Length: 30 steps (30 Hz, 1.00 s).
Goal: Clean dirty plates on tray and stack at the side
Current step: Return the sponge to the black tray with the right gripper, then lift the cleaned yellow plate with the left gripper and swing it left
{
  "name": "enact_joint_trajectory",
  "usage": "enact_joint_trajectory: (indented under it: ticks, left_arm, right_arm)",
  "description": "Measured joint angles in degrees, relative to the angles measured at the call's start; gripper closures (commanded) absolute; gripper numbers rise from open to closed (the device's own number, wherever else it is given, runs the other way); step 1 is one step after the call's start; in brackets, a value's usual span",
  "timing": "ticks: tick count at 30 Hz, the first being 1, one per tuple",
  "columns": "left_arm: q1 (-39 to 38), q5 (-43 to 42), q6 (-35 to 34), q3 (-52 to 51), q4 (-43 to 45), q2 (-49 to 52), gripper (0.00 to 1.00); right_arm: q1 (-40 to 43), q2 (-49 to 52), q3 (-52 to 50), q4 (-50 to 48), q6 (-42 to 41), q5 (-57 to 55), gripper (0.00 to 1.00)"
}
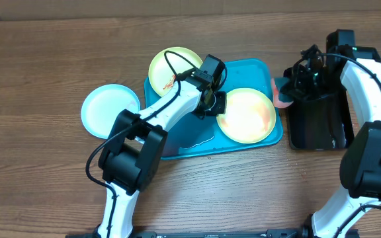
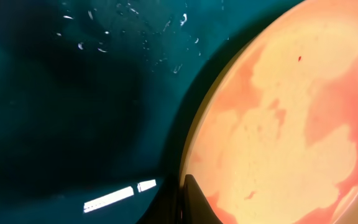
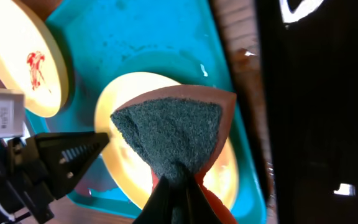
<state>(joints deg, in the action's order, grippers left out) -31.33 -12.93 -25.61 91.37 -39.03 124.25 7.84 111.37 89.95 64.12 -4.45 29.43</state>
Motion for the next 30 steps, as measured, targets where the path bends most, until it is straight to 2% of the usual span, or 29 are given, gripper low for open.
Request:
enact_joint_trajectory:
  ticks: [5, 14, 22, 30]
  left_arm:
    - [0.3, 4.1, 3.5, 0.1, -1.3, -4.3, 0.96]
    - [0.3, 22.2, 10.8, 1.7, -4.1, -16.6, 0.96]
    - [-2.3, 41.6, 13.5, 1.9, -7.0, -17.1, 0.96]
    - [-9.7, 59.0, 14.9, 1.9, -6.8, -17.1, 0.96]
  right_arm:
    - [2.2, 0.0, 0.0, 0.5, 0.0, -1.2, 0.96]
    - [3.9, 0.0, 0.0, 1.0, 0.0, -2.9, 0.96]
    - [3.9, 0.0, 0.0, 1.0, 0.0, -3.2, 0.96]
    - [3.9, 0.0, 0.0, 1.0, 0.0, -4.2, 0.96]
